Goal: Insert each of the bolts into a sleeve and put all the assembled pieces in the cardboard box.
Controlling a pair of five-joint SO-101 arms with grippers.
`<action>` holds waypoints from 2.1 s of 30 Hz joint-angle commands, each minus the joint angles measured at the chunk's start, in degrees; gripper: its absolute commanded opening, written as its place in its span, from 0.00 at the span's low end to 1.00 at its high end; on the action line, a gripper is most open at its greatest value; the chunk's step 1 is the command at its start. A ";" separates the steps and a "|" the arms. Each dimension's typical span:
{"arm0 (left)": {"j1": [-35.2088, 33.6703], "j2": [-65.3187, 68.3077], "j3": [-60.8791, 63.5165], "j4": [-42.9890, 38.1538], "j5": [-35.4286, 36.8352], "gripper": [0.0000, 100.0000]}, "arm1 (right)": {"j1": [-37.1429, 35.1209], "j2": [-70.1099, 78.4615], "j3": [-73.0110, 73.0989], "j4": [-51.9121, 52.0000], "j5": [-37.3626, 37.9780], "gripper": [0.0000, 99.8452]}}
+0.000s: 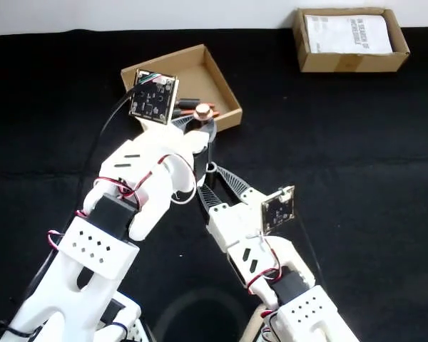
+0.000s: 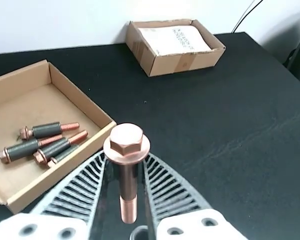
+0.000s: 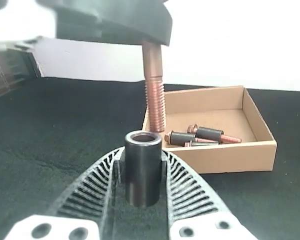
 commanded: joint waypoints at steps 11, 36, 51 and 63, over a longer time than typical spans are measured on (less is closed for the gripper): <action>-0.40 -0.13 -9.54 5.19 0.26 0.01 | 1.27 -0.48 2.42 -1.27 -0.26 0.01; 4.26 -0.13 -6.99 10.11 0.35 0.01 | 3.91 -0.48 2.42 -1.19 -0.26 0.01; 4.26 0.40 -6.02 3.69 0.18 0.01 | 0.84 -0.48 2.77 -1.01 -0.26 0.01; 4.44 0.48 -6.11 1.05 -0.09 0.01 | 0.66 -0.48 2.51 1.19 -0.26 0.01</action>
